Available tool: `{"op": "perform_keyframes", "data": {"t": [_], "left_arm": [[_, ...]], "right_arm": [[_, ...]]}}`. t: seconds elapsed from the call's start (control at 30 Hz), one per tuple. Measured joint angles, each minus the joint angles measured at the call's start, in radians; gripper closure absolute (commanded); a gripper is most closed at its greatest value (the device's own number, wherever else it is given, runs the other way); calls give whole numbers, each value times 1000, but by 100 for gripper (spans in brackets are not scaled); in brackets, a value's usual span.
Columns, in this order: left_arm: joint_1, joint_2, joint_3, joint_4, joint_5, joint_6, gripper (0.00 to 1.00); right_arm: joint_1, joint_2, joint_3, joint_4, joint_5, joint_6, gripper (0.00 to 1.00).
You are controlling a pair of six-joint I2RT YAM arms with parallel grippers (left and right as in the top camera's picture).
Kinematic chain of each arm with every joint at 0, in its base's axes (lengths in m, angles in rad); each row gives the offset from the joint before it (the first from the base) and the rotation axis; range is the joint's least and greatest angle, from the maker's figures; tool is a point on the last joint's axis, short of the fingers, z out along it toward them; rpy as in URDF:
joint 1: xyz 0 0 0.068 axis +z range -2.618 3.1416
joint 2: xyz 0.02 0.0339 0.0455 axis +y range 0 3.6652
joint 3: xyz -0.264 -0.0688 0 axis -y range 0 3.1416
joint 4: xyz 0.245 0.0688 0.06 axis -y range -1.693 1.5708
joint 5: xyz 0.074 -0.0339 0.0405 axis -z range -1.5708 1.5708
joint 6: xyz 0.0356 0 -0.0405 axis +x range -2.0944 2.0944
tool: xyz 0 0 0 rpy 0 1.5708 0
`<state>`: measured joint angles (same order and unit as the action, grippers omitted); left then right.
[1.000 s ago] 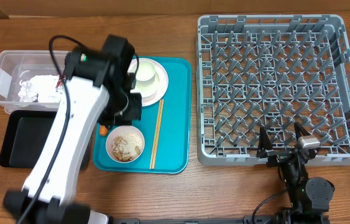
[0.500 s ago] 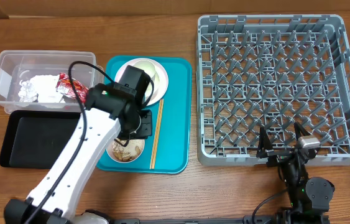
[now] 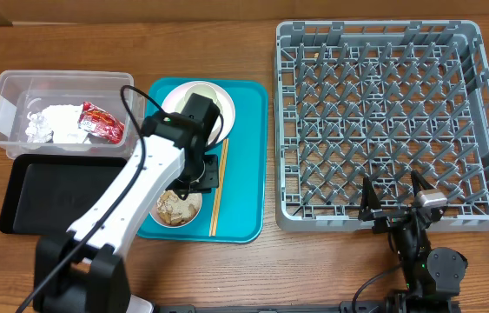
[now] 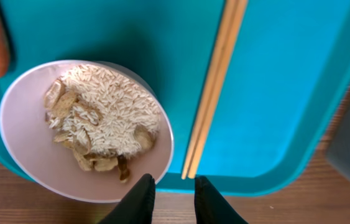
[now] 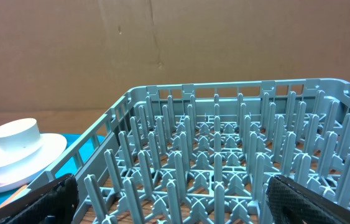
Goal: Sort waste into correct bins and load items into the dishwasher
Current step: 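Grasp the rim of the pink bowl of rice with the left gripper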
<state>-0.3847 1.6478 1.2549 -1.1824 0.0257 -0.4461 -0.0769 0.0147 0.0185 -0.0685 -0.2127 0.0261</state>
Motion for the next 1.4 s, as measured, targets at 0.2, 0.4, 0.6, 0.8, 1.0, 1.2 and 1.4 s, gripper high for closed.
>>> {"op": "perform_keyframes", "data": {"t": [0.2, 0.4, 0.6, 0.8, 1.0, 1.2, 1.4], "left_arm": [[0, 74, -30, 51, 0, 0, 75], [0, 115, -32, 74, -1, -1, 64], [0, 156, -33, 81, 0, -1, 75], [0, 194, -34, 80, -1, -1, 84], [0, 196, -34, 79, -1, -1, 74], [0, 196, -34, 53, 0, -5, 96], [0, 196, -34, 45, -5, -4, 96]], "right_arm": [[0, 0, 0, 0, 0, 0, 0], [0, 0, 0, 0, 0, 0, 0], [0, 0, 0, 0, 0, 0, 0], [0, 0, 0, 0, 0, 0, 0], [0, 0, 0, 0, 0, 0, 0], [0, 0, 0, 0, 0, 0, 0], [0, 0, 0, 0, 0, 0, 0]]}}
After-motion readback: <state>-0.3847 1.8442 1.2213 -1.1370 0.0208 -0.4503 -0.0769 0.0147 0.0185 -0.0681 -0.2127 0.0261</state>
